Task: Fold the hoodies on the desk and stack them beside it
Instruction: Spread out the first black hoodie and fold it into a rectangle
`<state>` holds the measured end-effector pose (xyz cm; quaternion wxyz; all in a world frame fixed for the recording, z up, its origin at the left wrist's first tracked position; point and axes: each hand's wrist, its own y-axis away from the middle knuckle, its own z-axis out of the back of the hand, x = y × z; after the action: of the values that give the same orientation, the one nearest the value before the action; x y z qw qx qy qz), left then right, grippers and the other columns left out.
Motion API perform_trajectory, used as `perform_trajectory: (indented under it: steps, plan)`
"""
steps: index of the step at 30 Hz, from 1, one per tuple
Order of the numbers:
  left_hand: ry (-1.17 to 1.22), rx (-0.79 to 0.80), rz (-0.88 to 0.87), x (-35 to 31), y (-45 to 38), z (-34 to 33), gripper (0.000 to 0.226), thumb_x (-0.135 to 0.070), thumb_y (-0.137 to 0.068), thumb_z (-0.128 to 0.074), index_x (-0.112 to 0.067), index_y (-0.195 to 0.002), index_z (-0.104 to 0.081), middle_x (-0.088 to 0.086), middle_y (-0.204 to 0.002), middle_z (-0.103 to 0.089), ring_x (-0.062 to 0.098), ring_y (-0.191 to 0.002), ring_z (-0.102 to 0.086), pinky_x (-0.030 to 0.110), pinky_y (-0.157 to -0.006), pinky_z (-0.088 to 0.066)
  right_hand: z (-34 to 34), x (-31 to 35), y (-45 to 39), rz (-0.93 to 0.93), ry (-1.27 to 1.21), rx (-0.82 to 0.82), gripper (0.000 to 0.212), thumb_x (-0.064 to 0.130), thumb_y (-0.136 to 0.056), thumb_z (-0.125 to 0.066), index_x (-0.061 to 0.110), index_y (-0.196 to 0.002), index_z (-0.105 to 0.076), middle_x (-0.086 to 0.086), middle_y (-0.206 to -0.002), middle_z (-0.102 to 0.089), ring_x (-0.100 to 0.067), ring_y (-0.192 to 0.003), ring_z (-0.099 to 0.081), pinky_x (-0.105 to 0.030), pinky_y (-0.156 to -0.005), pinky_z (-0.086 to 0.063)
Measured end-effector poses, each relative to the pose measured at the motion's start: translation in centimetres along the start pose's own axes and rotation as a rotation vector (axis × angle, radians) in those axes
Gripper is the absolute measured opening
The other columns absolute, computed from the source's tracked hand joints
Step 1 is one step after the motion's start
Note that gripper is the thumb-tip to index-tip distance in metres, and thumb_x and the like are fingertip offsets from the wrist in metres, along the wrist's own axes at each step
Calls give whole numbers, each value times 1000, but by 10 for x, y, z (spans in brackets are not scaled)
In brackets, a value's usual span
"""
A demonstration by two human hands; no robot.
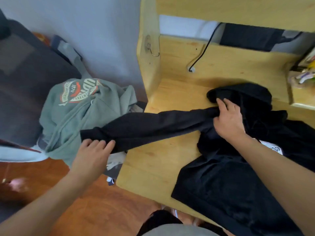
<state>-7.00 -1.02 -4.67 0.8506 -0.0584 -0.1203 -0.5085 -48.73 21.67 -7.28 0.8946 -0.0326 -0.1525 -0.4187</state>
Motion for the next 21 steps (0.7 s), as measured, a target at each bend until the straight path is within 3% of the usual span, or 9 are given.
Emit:
perform_trajectory:
  steps: [2,4,8,11,13,15,16,19,21]
  plan:
    - [113,316,188,-23,19,-27,73,-29,-76,-80,-16,-143,-56,7,-91,-59,33,-81,-62,46,-72,-49,-11,-2,23,37,93,51,73,20,-91,-61,12,-157,-29,-20,-161,-23,-40,-144,-23,-52,-118,-27]
    - [353,464,400,-40,22,-45,69,-44,-91,-64,-22,-152,-42,8,-114,-57,33,-105,-61,48,-86,-52,-20,-6,57,86,129,-28,70,21,-91,-61,9,-154,-34,-20,-158,-27,-39,-140,-29,-54,-114,-34]
    - [624,295,427,-67,-9,-59,56,-34,-102,-53,-15,-153,-39,12,-139,-50,33,-128,-49,50,-103,-44,-39,-22,103,52,75,-108,54,20,-89,-66,4,-138,-49,-17,-134,-43,-36,-119,-46,-52,-97,-51]
    - [764,272,446,-74,-49,-68,62,-36,-102,-53,-12,-156,-32,15,-149,-42,36,-137,-41,51,-111,-40,-44,-29,113,15,71,289,62,38,-98,-55,18,-153,-35,-11,-147,-34,-33,-134,-37,-47,-109,-43]
    - [691,403,397,-73,-65,-78,72,-46,-102,-49,-19,-161,-18,15,-159,-30,37,-144,-31,52,-115,-35,-46,-34,121,74,245,554,73,52,-100,-46,30,-161,-12,-8,-165,-10,-34,-148,-17,-47,-121,-25]
    - [566,586,315,-77,-68,-83,78,-56,-102,-40,-27,-163,0,13,-164,-22,37,-147,-26,52,-115,-33,-49,-39,138,110,331,668,75,57,-99,-41,35,-161,-7,-3,-168,4,-31,-153,-3,-49,-125,-12]
    - [517,627,304,-80,-66,-83,79,-58,-102,-37,-28,-163,4,12,-163,-24,37,-146,-27,52,-114,-33,-48,-43,145,111,323,662,70,59,-97,-38,37,-160,-17,-3,-168,-4,-29,-154,-7,-50,-125,-11]
    - [279,529,306,-94,-65,-74,76,-51,-99,-43,-15,-160,-16,13,-159,-27,37,-145,-26,49,-115,-32,-29,-46,159,78,169,543,58,64,-92,-26,37,-118,-70,6,-125,-63,-18,-121,-53,-43,-117,-30]
    - [180,431,292,-101,-72,-67,70,-42,-92,-53,-12,-151,-34,14,-157,-26,39,-144,-25,50,-116,-29,-13,-45,150,-35,11,394,40,53,-98,-38,30,-78,-64,8,-79,-64,-18,-83,-61,-37,-85,-48]
